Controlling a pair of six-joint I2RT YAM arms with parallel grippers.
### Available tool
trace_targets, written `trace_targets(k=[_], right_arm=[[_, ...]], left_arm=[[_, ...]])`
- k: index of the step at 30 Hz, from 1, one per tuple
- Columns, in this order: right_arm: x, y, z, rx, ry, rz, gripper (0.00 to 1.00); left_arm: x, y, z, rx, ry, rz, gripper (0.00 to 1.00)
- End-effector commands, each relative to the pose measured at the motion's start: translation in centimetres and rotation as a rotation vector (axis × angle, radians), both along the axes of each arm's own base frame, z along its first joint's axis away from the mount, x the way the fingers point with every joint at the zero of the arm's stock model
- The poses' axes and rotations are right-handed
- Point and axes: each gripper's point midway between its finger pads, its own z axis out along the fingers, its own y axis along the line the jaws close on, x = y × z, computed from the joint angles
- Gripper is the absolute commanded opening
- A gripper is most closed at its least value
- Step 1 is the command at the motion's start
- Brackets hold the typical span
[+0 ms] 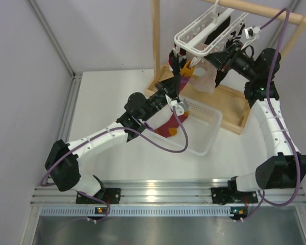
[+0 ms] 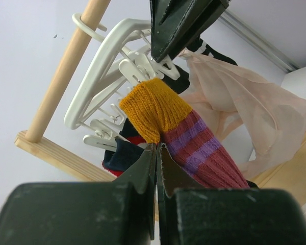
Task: Clip the socks to the hanger
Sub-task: Clamp the sock onto the hanger, then open the clamp at the hanger.
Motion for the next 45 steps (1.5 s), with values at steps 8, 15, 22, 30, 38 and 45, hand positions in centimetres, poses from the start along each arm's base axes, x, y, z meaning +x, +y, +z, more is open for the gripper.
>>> trace_targets(k=[8, 15, 22, 30, 38, 45], right_arm=[[-2.7, 4.1, 3.9, -0.032, -0.131, 0.066, 0.01], [-2.7, 6.0, 4.9, -0.034, -0.138, 0.066, 0.0], [-2.0, 7.5, 4.4, -0.058, -0.117, 0.08, 0.0], [-4.2, 7.2, 3.4, -0.101, -0.13, 0.11, 0.0], [-6.6, 6.5, 4.6, -0.093, -0.185, 0.179, 0.0], [-7.1, 5.9, 4.4, -0.074, -0.171, 0.208, 0.0]], left_arm=[[0.9, 3.6, 3.8, -0.129, 0.028, 0.053, 0.08], [1.2, 4.7, 4.6, -0.214, 0.126, 0.059, 0.49], [0.1, 5.8, 5.7, -0.365, 0.427, -0.011, 0.5], [-3.3, 2.9, 6.0, -0.367, 0.708, -0.247, 0.47], [-3.9, -0.9, 6.5, -0.373, 0.87, -0.415, 0.46], [-1.5, -2.5, 7.8, -0.448, 0.917, -0.42, 0.41]])
